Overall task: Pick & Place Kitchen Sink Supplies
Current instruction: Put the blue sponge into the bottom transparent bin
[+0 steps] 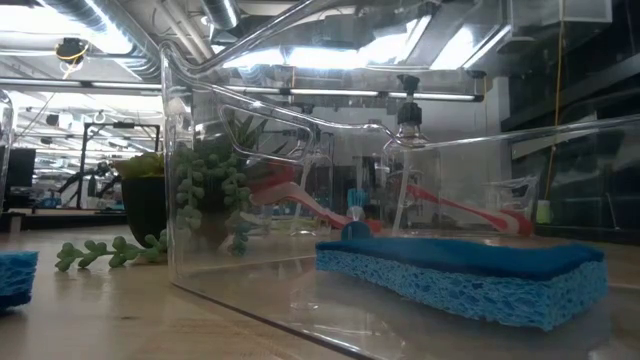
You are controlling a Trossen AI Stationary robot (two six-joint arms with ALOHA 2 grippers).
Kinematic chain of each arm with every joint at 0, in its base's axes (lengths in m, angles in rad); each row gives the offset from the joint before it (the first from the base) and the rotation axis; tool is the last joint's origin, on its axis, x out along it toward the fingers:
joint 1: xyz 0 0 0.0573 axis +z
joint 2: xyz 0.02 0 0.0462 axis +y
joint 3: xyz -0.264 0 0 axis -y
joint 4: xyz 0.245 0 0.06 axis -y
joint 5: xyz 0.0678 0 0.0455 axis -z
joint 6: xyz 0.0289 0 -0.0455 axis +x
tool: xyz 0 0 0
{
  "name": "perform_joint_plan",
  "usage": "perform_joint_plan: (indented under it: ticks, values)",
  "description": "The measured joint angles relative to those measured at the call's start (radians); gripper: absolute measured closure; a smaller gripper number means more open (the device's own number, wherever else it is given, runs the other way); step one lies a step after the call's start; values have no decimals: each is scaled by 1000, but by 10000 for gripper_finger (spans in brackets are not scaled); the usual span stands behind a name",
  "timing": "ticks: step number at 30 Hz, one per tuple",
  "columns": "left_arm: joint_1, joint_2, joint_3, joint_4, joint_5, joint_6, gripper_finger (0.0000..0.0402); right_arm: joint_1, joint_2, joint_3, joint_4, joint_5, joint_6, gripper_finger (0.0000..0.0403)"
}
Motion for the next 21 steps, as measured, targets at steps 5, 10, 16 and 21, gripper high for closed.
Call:
perform_joint_plan:
  ticks: [5, 10, 16, 21]
  values:
    - [0, 0, 0, 0, 0, 0, 395, -15, 1, -2, 9, 15, 16, 328]
    - [0, 0, 0, 0, 0, 0, 395, -33, 2, -2, 13, 19, 115, 391]
    - [0, 0, 0, 0, 0, 0, 395, -34, 3, -5, 64, 42, 182, 395]
    - [0, 0, 0, 0, 0, 0, 395, -41, -18, -7, 85, 43, 240, 397]
